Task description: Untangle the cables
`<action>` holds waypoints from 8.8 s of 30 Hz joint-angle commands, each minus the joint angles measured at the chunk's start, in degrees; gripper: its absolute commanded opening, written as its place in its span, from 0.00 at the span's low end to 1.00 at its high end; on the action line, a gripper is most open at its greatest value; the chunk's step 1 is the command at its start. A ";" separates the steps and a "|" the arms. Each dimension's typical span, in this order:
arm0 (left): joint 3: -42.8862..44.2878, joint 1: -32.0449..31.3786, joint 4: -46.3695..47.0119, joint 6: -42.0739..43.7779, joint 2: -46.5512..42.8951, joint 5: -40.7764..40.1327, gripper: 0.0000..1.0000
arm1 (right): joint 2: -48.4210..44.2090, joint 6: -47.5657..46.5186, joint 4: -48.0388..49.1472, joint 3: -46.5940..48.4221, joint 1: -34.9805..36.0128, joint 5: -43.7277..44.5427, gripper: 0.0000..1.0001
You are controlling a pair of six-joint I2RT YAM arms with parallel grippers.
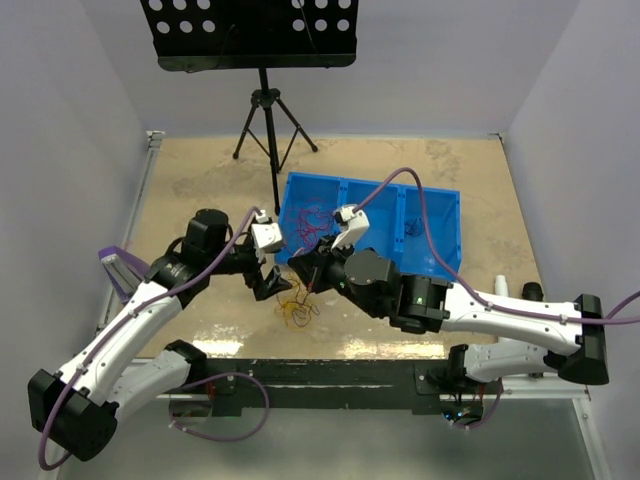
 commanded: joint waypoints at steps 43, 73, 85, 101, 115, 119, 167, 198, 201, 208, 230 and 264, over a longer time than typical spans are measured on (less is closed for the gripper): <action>-3.26 0.31 -0.85 8.91 -3.64 -10.15 0.00 | -18.70 -13.65 -13.76 27.66 0.76 21.72 0.00; -20.57 0.31 -0.06 32.82 -5.13 -45.05 0.00 | -25.29 -46.68 7.84 43.13 0.67 46.86 0.00; -24.07 0.40 4.67 35.62 -3.73 -50.21 0.00 | -21.60 -53.01 16.10 47.07 0.58 45.28 0.00; -21.39 2.24 2.76 31.16 -3.64 -44.98 0.00 | -13.09 -58.57 14.81 53.94 0.58 42.03 0.00; -13.82 2.24 -2.34 25.09 -7.42 -35.22 0.00 | -5.35 -55.66 13.57 55.44 0.58 35.17 0.00; -10.92 2.24 -4.01 23.25 -7.86 -31.70 0.00 | -2.63 -54.43 14.09 52.55 0.58 34.38 0.00; -8.01 2.33 -8.85 24.12 -11.73 -25.28 0.00 | 12.85 -41.25 11.28 44.81 -20.68 19.09 0.00; -5.11 2.24 -10.34 21.40 -12.34 -23.08 0.00 | 11.96 -8.21 5.40 2.54 -26.84 11.79 0.00; -4.94 2.24 -10.43 21.31 -12.17 -22.64 0.00 | 14.25 -4.78 2.95 0.95 -27.45 12.05 0.00; -3.36 2.24 -11.30 20.87 -11.73 -21.85 0.00 | 16.98 -2.31 2.93 -1.34 -30.71 6.44 0.00; 0.25 2.16 -12.01 17.27 -9.18 -12.62 0.09 | -1.91 -10.75 2.05 -2.13 -23.96 -4.12 0.80; -1.86 2.24 -16.05 21.48 -14.10 -7.62 0.11 | 8.89 -11.89 17.34 -9.07 3.04 -0.07 0.26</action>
